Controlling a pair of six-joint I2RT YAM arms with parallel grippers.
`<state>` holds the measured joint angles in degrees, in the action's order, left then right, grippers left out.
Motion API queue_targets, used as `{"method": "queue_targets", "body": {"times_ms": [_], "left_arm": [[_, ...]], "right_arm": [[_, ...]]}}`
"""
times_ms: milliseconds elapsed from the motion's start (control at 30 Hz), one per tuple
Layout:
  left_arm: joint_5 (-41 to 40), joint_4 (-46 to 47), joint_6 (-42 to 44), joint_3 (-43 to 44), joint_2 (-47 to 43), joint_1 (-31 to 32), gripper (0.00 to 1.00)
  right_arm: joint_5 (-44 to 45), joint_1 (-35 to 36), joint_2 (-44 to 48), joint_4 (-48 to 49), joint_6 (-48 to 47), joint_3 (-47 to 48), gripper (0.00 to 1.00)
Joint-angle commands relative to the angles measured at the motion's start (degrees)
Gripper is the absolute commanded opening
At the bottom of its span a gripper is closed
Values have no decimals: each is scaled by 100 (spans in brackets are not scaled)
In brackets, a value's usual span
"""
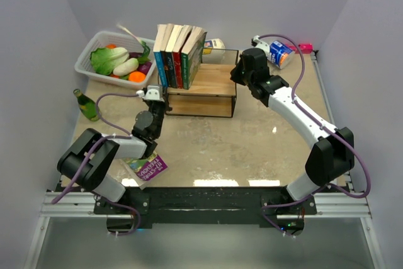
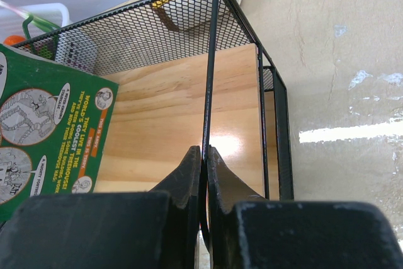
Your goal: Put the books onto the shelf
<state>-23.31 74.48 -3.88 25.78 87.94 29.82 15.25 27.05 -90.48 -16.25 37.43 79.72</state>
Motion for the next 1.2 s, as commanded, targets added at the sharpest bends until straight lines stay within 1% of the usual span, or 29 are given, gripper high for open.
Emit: {"method": "queue_targets", "body": {"times_ms": [0, 567, 1167], "left_arm": [[-24, 2071, -25, 243, 74, -73, 0], [28, 2106, -139, 322, 276, -205, 0], [160, 2106, -192, 366, 303, -293, 0]], "right_arm": [[-250, 29, -146, 96, 89, 114, 0], [-268, 37, -146, 113, 80, 96, 0], [-259, 37, -154, 113, 80, 105, 0]]}}
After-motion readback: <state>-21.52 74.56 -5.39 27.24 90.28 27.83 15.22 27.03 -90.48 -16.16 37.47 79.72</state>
